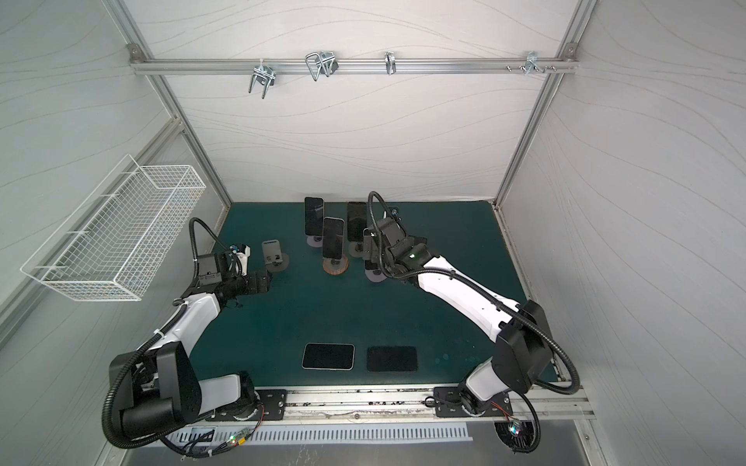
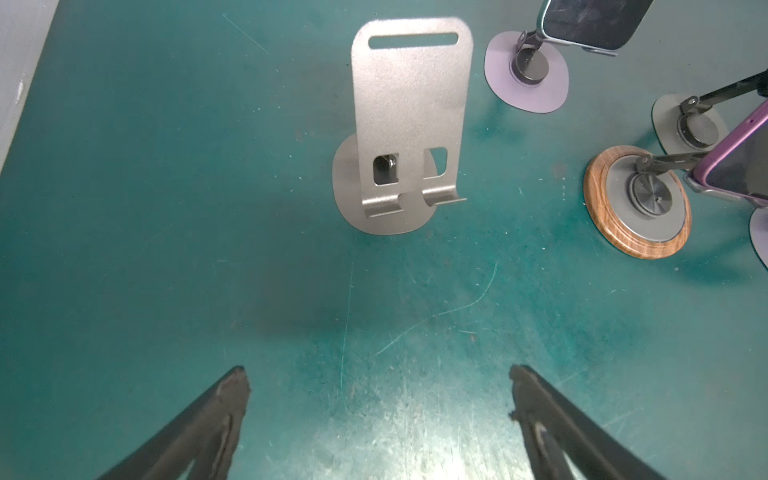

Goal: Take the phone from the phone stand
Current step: 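Raise the right gripper and move it back toward the phone stands, then lower the right gripper onto the mint-framed phone on the lavender stand and close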

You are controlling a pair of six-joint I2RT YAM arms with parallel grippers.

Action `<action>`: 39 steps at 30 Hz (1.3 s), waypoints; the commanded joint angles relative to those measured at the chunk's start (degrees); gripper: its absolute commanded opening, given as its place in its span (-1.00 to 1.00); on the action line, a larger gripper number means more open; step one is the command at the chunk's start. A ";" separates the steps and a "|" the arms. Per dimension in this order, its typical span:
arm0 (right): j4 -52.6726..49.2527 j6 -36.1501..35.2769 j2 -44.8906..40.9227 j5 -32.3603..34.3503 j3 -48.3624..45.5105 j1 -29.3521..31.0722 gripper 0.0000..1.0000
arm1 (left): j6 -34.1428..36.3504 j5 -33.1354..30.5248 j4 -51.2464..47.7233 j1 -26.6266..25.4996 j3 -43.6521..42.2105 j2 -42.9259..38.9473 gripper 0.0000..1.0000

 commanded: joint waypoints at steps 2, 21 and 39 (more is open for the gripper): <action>-4.65 3.46 4.48 0.27 4.46 -1.35 0.98 | 0.70 0.05 1.31 0.35 0.20 -1.12 0.99; -5.65 4.50 17.58 -1.76 14.00 -1.84 0.98 | 0.78 0.35 1.31 0.37 -0.03 -1.35 0.99; -6.23 5.95 23.26 0.35 16.54 -1.84 0.84 | 0.94 0.55 1.22 0.32 0.15 -1.21 0.99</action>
